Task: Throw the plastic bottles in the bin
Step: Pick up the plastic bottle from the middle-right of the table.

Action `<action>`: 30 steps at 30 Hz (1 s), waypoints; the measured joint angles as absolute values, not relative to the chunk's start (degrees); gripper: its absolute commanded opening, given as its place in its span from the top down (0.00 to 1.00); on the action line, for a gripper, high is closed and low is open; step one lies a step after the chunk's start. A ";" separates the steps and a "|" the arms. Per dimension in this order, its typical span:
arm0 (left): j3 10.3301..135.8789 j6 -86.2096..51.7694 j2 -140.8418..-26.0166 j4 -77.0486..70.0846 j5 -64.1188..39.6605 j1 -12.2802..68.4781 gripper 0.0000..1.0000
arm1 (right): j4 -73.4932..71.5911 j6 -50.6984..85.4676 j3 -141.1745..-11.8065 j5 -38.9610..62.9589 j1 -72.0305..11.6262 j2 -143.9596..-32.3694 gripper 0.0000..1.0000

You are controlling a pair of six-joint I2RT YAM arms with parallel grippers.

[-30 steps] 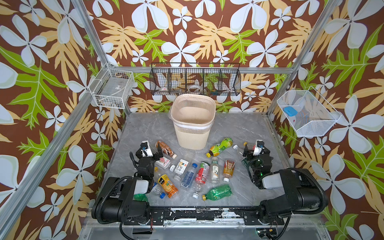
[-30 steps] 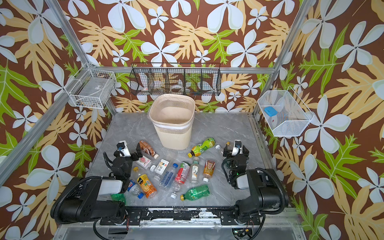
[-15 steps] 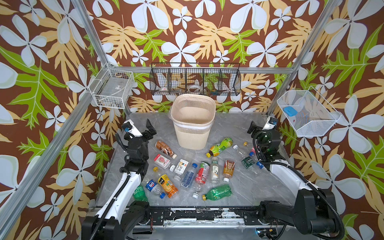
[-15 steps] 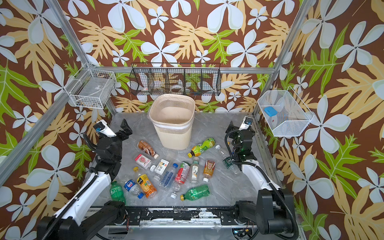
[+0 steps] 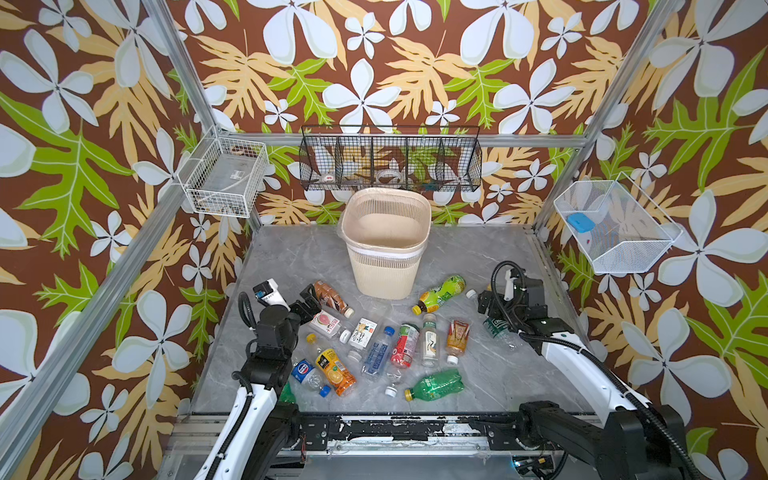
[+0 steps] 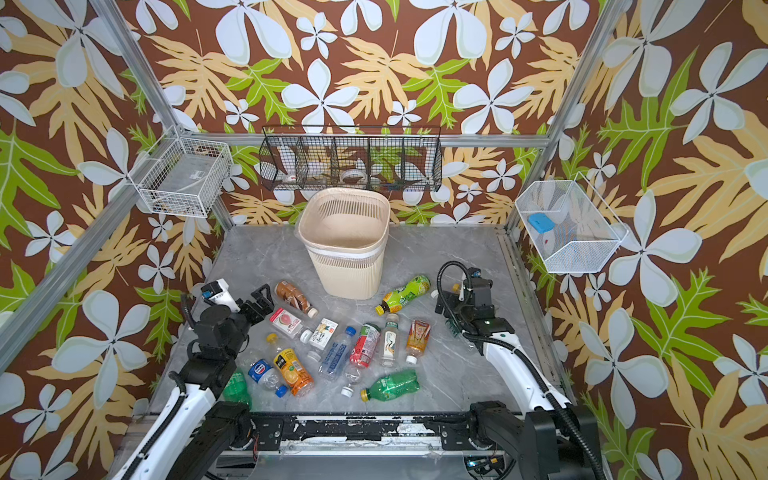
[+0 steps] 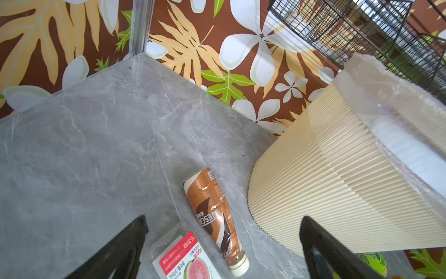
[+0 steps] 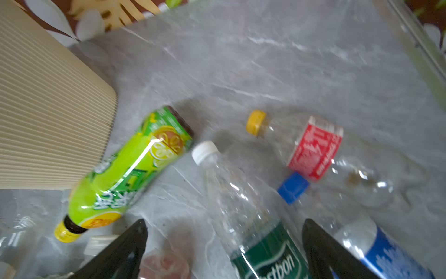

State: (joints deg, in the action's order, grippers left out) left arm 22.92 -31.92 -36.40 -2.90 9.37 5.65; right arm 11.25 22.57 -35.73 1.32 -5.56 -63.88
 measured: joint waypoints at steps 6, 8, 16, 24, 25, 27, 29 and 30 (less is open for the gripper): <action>20.64 -34.11 -31.81 -2.61 10.92 5.65 0.00 | 15.86 23.59 -34.13 0.34 -5.65 -65.58 0.07; 20.29 -34.33 -31.42 -2.11 10.94 5.65 0.00 | 16.19 23.59 -34.13 0.01 -5.65 -66.70 0.07; 19.77 -35.40 -30.00 -0.86 10.39 5.65 0.00 | 15.46 23.35 -34.09 -0.01 -5.65 -72.73 0.12; 19.64 -37.30 -30.06 0.03 8.93 5.65 0.00 | 12.73 23.51 -34.04 1.28 -5.65 -78.02 0.33; 19.55 -37.36 -30.04 0.32 8.93 5.65 0.00 | 12.40 23.57 -34.30 1.54 -5.65 -78.61 0.36; 19.44 -37.89 -30.02 1.15 8.93 5.65 0.01 | 11.64 23.59 -34.81 1.72 -5.65 -79.50 0.44; 19.42 -38.76 -30.02 1.87 8.93 5.65 0.02 | 11.09 23.64 -35.18 2.20 -5.65 -79.57 0.47; 19.42 -38.85 -29.98 2.20 8.93 5.65 0.03 | 11.07 23.73 -35.33 2.63 -5.63 -79.20 0.49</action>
State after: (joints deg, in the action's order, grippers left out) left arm 19.42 -38.85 -29.98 2.20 8.93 5.65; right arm 11.07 23.73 -35.33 2.63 -5.63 -79.20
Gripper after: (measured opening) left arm 0.978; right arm 0.534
